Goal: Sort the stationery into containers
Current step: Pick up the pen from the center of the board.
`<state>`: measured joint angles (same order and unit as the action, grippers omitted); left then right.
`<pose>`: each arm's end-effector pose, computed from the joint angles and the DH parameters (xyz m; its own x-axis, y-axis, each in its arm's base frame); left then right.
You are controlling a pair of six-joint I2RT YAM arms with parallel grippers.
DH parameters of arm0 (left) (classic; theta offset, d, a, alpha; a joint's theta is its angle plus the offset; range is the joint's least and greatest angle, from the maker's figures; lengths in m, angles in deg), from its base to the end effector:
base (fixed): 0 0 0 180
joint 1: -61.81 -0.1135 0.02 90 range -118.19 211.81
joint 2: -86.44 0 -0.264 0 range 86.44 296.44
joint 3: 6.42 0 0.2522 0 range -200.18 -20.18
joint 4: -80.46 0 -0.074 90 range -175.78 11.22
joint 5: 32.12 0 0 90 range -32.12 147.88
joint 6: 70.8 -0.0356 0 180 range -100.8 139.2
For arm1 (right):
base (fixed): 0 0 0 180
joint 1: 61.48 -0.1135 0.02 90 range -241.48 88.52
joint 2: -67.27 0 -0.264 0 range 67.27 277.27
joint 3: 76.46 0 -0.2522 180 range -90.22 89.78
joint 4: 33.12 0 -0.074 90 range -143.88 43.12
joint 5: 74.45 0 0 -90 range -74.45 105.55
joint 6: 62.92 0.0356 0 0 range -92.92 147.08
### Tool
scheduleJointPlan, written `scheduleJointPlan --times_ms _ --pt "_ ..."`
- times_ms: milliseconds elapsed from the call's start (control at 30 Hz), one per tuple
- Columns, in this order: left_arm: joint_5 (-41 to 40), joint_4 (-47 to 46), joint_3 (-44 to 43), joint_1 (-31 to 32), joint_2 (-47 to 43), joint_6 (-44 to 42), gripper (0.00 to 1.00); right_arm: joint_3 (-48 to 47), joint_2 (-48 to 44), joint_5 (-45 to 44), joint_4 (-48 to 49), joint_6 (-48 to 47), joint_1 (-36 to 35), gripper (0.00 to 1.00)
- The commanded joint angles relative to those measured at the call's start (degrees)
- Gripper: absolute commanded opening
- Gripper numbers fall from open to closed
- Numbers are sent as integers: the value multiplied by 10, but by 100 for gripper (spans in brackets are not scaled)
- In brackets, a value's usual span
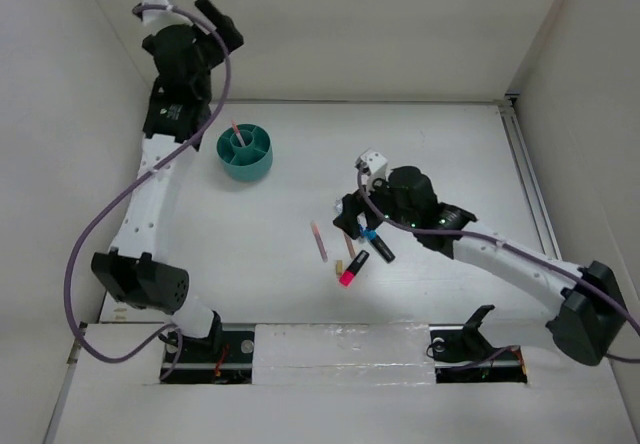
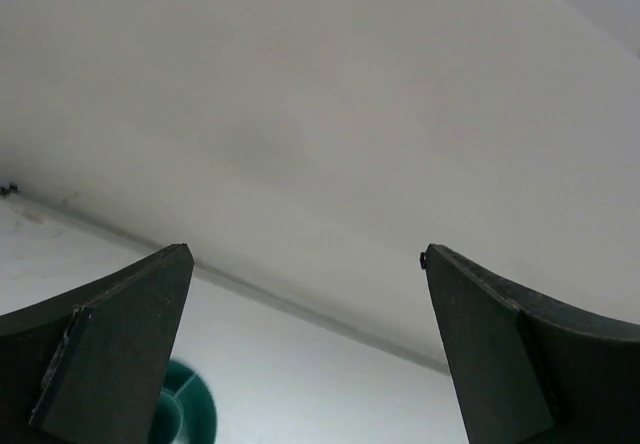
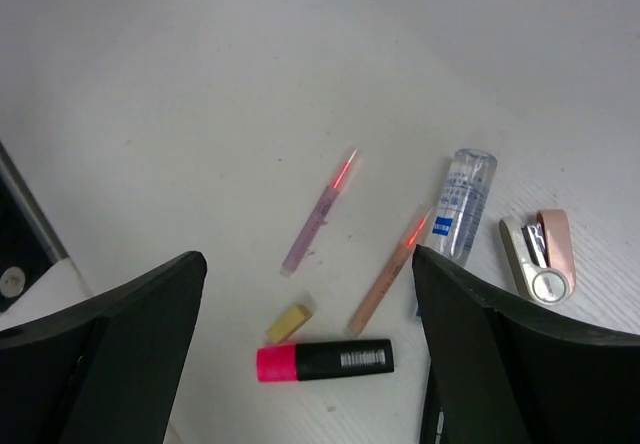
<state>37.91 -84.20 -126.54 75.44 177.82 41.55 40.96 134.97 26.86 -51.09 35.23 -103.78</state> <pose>0.3450 -0.0711 0.5236 0.2469 -0.4276 -0.8696 -0.0081 0.8964 -0.4431 0.1959 0.1877 0.2925 -0.3996 -0.1757 -0.8997 -0.7442 0.6352 0.2065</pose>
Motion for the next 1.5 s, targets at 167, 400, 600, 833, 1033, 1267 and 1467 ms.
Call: scheduleJointPlan --times_ms 167,400,600,833,1033,1267,1467 --pt "250 166 317 -119 -239 119 100 -99 149 -90 -39 -5 -51 73" --pt "151 171 499 -119 -441 89 100 -151 271 -101 -62 -11 -74 51" --pt "125 178 538 -119 -485 83 100 -170 333 -101 -50 8 -91 51" --pt "167 171 538 -119 -480 83 100 -189 393 -106 -50 27 -109 51" --pt "172 171 538 -119 -486 83 100 -194 421 -126 -56 37 -115 29" --pt "191 166 538 -119 -486 83 100 -199 426 -154 -67 37 -121 5" --pt "256 146 550 -119 -474 73 100 -194 382 -149 -41 37 -121 0"
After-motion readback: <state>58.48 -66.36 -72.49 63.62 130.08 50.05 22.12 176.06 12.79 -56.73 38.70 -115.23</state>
